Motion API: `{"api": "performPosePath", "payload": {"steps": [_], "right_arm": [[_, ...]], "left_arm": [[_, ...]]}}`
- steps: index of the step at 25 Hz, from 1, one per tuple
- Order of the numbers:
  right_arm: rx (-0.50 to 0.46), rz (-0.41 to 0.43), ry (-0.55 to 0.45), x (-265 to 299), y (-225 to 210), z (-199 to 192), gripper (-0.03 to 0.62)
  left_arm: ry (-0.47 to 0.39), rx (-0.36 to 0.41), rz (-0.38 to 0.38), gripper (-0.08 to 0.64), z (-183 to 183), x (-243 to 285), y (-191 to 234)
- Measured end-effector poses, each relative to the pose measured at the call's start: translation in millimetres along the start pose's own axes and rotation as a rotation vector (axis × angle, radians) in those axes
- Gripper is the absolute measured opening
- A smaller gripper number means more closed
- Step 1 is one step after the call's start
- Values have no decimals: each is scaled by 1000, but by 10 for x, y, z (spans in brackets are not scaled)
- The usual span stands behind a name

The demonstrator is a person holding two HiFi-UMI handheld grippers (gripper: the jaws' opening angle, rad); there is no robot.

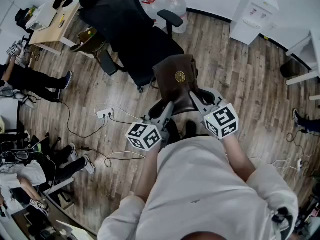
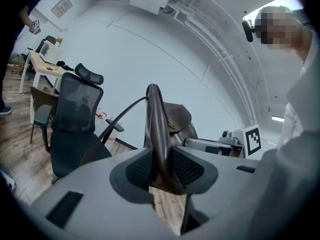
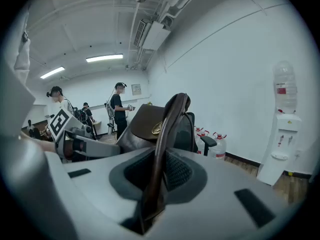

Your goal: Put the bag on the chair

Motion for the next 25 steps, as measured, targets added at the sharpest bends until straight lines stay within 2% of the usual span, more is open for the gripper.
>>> {"api": "performPosePath", "payload": {"steps": [13,19,25], "right_arm": [[14,15,11,-38,-113,-45,46],[101,13,-8,-95,-162,-88,58],[75,51,29,-108,-118,-167,63]], "left_arm": [[18,8,21,117,-27,90,-85],[16,11,51,117,-48,100,-154],[15,-17,90,117,-177,39,-197]]}}
Point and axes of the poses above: the fingertips, and each gripper's own axes: x forward along the fingers, y to its left, z out of its top, the point moved 4 cm from there along -x, backward along the fingers, and after that the axes turned 2 degrees about y, right-handed, at the moved point
